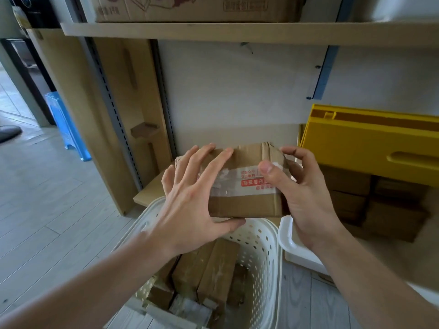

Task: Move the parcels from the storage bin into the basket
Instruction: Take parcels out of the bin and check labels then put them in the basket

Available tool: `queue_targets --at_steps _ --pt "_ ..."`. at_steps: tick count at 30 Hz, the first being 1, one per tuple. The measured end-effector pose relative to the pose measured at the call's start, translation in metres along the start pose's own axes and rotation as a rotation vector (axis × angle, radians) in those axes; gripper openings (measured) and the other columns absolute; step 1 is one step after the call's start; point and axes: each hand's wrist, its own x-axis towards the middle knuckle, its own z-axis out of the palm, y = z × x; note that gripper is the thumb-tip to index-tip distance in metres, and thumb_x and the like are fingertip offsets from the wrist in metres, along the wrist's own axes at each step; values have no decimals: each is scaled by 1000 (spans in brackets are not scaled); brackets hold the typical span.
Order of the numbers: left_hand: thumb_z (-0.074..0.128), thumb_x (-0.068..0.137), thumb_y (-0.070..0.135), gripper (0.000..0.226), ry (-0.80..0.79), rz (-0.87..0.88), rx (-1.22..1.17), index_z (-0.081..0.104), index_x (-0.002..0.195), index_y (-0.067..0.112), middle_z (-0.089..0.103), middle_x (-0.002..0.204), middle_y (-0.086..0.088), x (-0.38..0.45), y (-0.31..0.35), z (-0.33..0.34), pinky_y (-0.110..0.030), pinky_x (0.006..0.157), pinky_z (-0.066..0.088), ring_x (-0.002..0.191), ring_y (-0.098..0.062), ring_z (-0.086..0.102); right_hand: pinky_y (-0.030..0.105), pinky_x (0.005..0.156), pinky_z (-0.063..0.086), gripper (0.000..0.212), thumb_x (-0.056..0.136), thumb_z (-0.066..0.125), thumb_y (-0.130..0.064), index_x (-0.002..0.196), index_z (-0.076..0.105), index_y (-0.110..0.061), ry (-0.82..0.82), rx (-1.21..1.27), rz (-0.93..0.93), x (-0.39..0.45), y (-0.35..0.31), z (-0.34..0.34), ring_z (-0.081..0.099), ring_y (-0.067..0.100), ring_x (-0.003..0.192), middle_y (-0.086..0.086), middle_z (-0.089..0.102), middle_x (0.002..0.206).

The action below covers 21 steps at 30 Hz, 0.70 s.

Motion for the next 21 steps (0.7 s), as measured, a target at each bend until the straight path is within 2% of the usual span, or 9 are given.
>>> queue_targets --at_steps 3,5,7,9,11,13,16,19,21 --pt "84 58 63 130 -34 -29 -91 3 158 38 20 156 7 0 -1 3 -48 117 25 145 -19 20 24 68 59 69 67 73 -45 130 50 -26 -38 -23 -21 -2 -1 0 72 12 95 -7 73 105" --pt "90 55 55 138 -50 -56 -190 0 159 37 23 150 7 -2 -2 4 -46 115 35 140 -19 28 22 69 57 48 86 62 -41 132 52 -29 -68 -27 8 -2 -2 -1 71 9 93 -10 74 100" --pt "94 54 46 137 -32 -80 -296 6 159 33 28 145 7 -2 -3 5 -35 113 39 137 -13 32 26 79 59 31 101 49 -36 131 57 -32 -102 -38 71 -1 1 -2 70 9 102 -11 75 106" --pt "96 53 39 132 -5 -93 -391 14 157 31 32 143 10 -2 -4 7 -27 109 41 136 -9 34 40 98 55 37 104 39 -46 130 62 -35 -193 -37 178 0 7 -2 67 11 114 -9 74 118" --pt "94 55 36 129 -4 -106 -502 15 156 34 34 147 13 -2 -5 8 -38 110 45 140 -11 35 52 104 49 53 92 36 -66 132 61 -41 -297 -38 288 -1 11 0 64 14 121 -9 71 124" --pt "92 60 33 128 -35 -104 -600 10 158 37 33 154 16 -2 -5 8 -49 112 43 145 -10 33 56 104 48 62 83 36 -73 134 59 -45 -357 -22 333 0 14 -1 63 15 124 -9 70 127" --pt "88 69 43 127 -136 -89 -769 -2 159 40 29 157 24 -3 2 5 -45 114 40 147 2 28 54 103 50 63 85 38 -74 136 57 -43 -361 -1 311 1 17 -1 64 20 123 -6 70 129" --pt "75 79 59 108 -126 -86 -1015 4 158 40 40 154 16 -3 11 2 -50 105 50 145 -12 38 49 100 53 57 88 39 -70 138 54 -47 -332 -21 241 1 20 0 63 21 123 -7 69 130" --pt "72 85 48 94 -57 -119 -1090 12 156 40 47 149 8 -3 12 1 -52 99 54 140 -20 46 47 98 54 40 99 38 -55 136 52 -52 -344 -55 178 0 19 1 63 19 123 -11 67 131"
